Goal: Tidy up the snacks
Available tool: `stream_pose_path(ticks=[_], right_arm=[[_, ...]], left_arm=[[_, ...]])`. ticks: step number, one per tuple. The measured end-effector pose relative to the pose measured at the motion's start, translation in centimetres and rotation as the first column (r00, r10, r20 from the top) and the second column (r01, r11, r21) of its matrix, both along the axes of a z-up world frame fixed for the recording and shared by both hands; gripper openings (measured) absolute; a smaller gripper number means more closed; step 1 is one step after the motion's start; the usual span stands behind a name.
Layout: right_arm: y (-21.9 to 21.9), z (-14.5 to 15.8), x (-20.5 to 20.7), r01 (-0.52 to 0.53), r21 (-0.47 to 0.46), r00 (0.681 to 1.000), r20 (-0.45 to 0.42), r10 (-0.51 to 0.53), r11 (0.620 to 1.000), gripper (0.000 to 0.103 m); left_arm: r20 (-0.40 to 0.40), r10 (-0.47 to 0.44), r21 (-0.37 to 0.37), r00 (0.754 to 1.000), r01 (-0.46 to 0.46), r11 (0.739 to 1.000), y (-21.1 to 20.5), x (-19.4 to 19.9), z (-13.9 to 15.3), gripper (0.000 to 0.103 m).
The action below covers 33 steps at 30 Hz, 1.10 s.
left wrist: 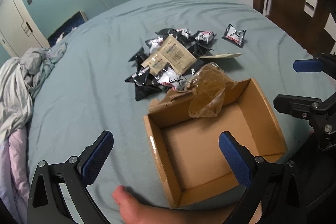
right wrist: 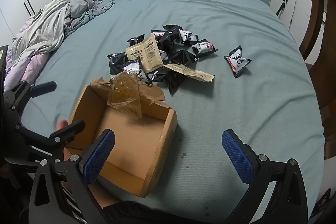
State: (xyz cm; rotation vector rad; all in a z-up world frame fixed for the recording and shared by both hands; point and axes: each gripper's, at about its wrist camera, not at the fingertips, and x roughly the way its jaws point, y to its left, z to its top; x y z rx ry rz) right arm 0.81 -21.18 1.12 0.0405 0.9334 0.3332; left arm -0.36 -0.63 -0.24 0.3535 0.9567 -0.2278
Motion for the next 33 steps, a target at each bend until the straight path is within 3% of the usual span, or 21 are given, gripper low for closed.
stream_pose_path(ticks=[8,33], right_arm=[[0.0,0.0,0.0,0.0,0.003,1.0,0.003,0.0,1.0,0.103],[0.1,0.0,0.0,-0.007,-0.003,1.0,-0.004,0.007,1.0,0.103]], left_arm=[[0.081,0.019,0.053,0.997,-0.024,0.998,0.0,-0.1,0.5,0.102],[-0.007,0.062,-0.052,0.998,-0.063,0.997,1.6,0.8,0.5,0.103]])
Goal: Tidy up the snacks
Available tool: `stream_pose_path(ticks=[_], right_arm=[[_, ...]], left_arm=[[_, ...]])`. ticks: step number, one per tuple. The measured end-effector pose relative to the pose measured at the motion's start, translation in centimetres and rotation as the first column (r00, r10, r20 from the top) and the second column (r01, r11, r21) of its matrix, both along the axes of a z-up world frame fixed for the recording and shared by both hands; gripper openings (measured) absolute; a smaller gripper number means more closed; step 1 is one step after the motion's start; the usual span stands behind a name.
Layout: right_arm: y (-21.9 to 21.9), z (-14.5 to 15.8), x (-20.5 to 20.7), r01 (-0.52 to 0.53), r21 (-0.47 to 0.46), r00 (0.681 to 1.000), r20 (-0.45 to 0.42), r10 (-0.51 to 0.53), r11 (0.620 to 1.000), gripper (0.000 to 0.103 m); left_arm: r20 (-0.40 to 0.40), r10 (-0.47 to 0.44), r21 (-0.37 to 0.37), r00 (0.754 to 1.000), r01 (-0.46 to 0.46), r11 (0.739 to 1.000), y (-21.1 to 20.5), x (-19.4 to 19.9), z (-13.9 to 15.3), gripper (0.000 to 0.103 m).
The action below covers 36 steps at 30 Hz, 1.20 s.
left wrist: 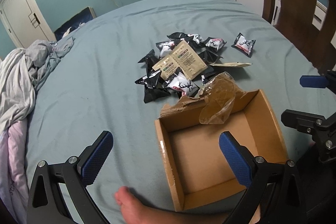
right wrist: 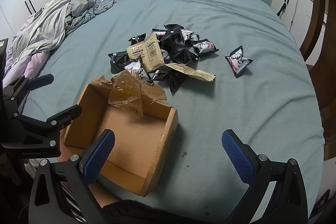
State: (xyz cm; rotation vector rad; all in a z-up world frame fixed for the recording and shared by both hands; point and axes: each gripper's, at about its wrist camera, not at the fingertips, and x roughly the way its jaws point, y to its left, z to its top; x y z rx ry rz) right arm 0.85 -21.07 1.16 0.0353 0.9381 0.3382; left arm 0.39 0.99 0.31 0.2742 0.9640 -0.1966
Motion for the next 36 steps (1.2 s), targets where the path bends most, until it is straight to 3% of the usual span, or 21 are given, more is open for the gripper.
stream_pose_path(ticks=[9,12,16,19,24,28,33,36], right_arm=[[-1.0,0.4,2.3,0.014,0.037,0.999,-0.033,-0.013,0.999,0.103],[-1.4,0.6,4.1,0.016,0.016,1.0,-0.026,-0.015,1.0,0.103],[-1.5,-0.5,7.6,0.026,0.008,0.996,-0.081,-0.025,1.0,0.103],[-1.1,-1.7,10.4,0.036,-0.028,0.993,-0.116,-0.039,0.999,0.103],[0.6,-4.5,14.4,0.005,-0.168,0.988,-0.151,-0.031,0.986,0.101],[1.9,-6.0,16.5,-0.02,-0.194,0.986,-0.167,-0.012,0.981,0.088],[3.3,-5.9,18.0,-0.051,-0.182,0.994,-0.106,0.031,0.982,0.071],[3.8,-6.0,18.4,-0.086,-0.178,0.994,-0.085,0.072,0.98,0.043]], left_arm=[[-0.021,-0.005,-0.018,1.0,0.004,1.0,0.2,0.2,-0.1,0.103],[-0.028,-0.004,-0.02,1.0,0.004,1.0,0.3,0.4,-0.3,0.103],[-0.03,0.004,-0.019,1.0,-0.005,1.0,0.5,1.0,-0.4,0.103],[-0.022,0.025,-0.026,0.999,-0.026,0.999,1.0,1.5,-0.2,0.103],[-0.036,0.084,-0.057,0.996,-0.086,0.995,2.6,2.7,-0.4,0.103],[-0.056,0.126,-0.083,0.99,-0.131,0.988,3.7,3.7,-0.7,0.103],[-0.076,0.159,-0.1,0.984,-0.166,0.981,4.6,5.2,-1.3,0.103],[-0.08,0.166,-0.102,0.983,-0.174,0.979,4.8,6.6,-1.7,0.103]])
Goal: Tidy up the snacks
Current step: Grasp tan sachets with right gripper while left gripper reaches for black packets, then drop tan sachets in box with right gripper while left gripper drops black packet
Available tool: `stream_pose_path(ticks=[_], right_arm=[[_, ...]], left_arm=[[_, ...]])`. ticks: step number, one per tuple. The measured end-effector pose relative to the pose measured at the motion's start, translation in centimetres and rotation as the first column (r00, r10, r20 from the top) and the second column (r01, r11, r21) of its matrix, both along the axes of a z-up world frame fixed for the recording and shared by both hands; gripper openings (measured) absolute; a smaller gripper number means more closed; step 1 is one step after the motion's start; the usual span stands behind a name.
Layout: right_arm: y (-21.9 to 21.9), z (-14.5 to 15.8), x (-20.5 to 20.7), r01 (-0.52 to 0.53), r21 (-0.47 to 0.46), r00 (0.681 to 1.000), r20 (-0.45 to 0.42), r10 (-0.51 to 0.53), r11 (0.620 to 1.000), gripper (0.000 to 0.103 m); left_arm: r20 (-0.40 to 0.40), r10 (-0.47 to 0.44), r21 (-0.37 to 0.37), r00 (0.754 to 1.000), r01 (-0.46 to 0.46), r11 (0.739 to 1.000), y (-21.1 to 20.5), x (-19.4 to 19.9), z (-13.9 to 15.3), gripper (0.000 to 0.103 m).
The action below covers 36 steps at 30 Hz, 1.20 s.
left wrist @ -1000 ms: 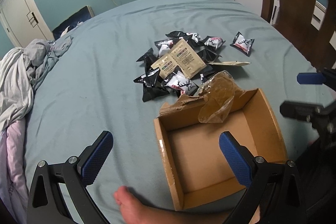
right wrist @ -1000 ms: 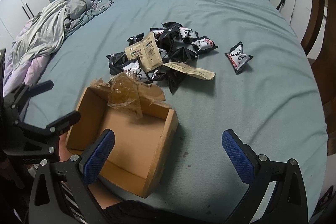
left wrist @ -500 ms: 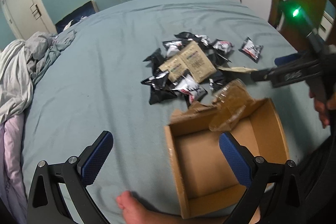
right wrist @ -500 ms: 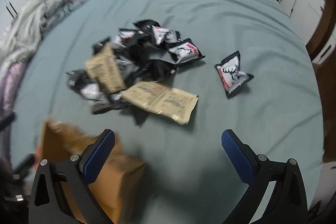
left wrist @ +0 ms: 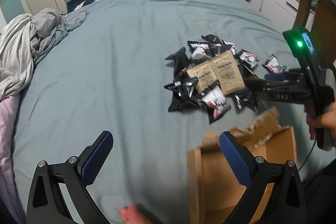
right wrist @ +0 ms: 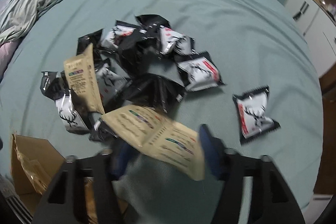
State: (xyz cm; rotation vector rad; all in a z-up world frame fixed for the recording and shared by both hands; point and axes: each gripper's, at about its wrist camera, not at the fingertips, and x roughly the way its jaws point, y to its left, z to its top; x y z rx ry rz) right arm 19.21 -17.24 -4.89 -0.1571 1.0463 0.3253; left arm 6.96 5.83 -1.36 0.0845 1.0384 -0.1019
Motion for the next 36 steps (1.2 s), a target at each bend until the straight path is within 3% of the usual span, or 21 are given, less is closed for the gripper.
stream_pose_path(ticks=[1,3,7,11,18,21,24,26,27,28,29,33,36], right_arm=[[0.2,-0.2,0.2,-0.009,-0.004,1.0,-0.002,0.009,1.0,0.03],[0.4,-0.4,0.5,-0.013,0.0,1.0,0.01,0.013,1.0,0.024],[0.0,1.0,0.0,-0.024,0.059,0.998,0.058,0.021,0.998,0.002],[-1.2,3.6,-1.6,-0.031,0.163,0.994,0.108,0.013,0.986,0.001],[-4.0,6.9,-6.9,-0.07,0.316,0.989,0.143,0.025,0.946,0.001],[-5.1,6.6,-9.2,-0.074,0.383,0.992,0.123,0.029,0.921,0.001],[-6.9,6.8,-11.6,-0.07,0.434,0.99,0.139,0.01,0.898,0.001],[-8.0,7.0,-13.8,-0.077,0.435,0.984,0.18,-0.003,0.897,0.001],[-8.2,7.1,-15.0,-0.078,0.419,0.979,0.202,-0.009,0.905,0.001],[-8.6,6.9,-16.5,-0.079,0.406,0.977,0.214,-0.01,0.911,0.001],[-8.7,6.7,-17.3,-0.078,0.404,0.977,0.214,-0.01,0.912,0.001],[-8.9,6.5,-19.7,-0.092,0.431,0.982,0.189,0.01,0.898,0.001],[-8.4,6.6,-19.6,-0.103,0.423,0.983,0.183,0.026,0.9,0.001]], left_arm=[[0.0,-0.001,-0.001,1.0,0.001,1.0,0.0,0.7,-0.2,0.103],[0.003,0.0,0.001,1.0,0.0,1.0,0.1,1.7,-0.5,0.103],[0.0,-0.006,0.008,1.0,0.006,1.0,0.2,4.1,-1.6,0.103],[-0.054,-0.025,-0.068,0.998,0.022,0.997,0.0,6.6,-3.1,0.103],[-0.104,-0.073,-0.077,0.992,0.065,0.995,-1.4,9.0,-5.3,0.102],[-0.12,-0.08,-0.058,0.99,0.073,0.996,-1.7,9.7,-6.0,0.087],[-0.156,-0.079,-0.086,0.985,0.066,0.994,-1.4,10.3,-6.8,0.064],[-0.185,-0.073,-0.118,0.98,0.052,0.992,-1.1,10.5,-7.5,0.056],[-0.197,-0.07,-0.155,0.978,0.039,0.987,-0.9,10.4,-7.7,0.049],[-0.203,-0.069,-0.189,0.977,0.031,0.982,-0.7,10.3,-7.8,0.034],[-0.207,-0.068,-0.224,0.976,0.02,0.974,-0.6,10.2,-7.6,0.033],[-0.156,-0.018,-0.123,0.988,-0.001,0.992,-0.6,8.9,-5.9,0.033],[-0.086,0.003,-0.115,0.996,-0.013,0.993,-0.2,6.9,-3.5,0.033]])
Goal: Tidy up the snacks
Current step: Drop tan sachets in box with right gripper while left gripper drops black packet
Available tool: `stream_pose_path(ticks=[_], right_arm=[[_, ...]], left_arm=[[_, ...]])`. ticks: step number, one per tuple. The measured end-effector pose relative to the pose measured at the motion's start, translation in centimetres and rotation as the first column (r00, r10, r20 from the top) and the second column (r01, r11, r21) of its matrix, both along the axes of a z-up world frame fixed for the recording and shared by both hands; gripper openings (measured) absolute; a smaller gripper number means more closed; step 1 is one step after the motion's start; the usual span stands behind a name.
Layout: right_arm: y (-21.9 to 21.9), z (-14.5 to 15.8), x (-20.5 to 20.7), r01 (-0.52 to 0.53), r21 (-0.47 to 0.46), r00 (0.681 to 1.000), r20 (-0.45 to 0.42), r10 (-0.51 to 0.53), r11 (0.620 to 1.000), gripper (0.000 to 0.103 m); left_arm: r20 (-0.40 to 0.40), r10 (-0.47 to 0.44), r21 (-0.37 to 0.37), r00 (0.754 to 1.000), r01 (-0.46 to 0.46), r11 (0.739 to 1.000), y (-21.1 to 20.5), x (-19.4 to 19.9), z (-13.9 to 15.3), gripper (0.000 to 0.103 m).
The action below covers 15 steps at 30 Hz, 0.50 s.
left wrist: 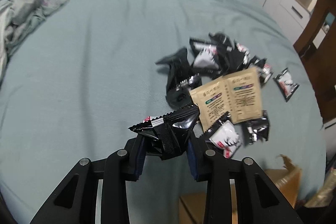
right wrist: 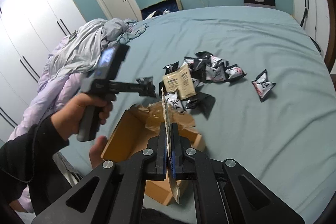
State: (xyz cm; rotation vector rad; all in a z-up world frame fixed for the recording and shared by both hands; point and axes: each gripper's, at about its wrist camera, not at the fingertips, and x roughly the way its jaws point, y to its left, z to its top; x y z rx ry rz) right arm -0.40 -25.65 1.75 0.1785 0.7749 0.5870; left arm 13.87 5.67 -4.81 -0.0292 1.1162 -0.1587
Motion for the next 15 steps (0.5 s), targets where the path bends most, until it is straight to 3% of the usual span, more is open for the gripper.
stream_pose_path(ticks=[7,15], right_arm=[[0.7,0.5,0.5,0.008,-0.024,1.0,0.009,-0.007,1.0,0.001],[2.1,0.3,0.1,0.01,-0.063,1.0,0.017,-0.009,0.998,0.001]], left_arm=[[0.144,-0.05,0.084,0.988,0.038,0.996,-0.6,-5.2,4.3,0.033],[0.175,-0.188,0.033,0.966,0.185,0.982,-4.0,-9.0,6.9,0.033]])
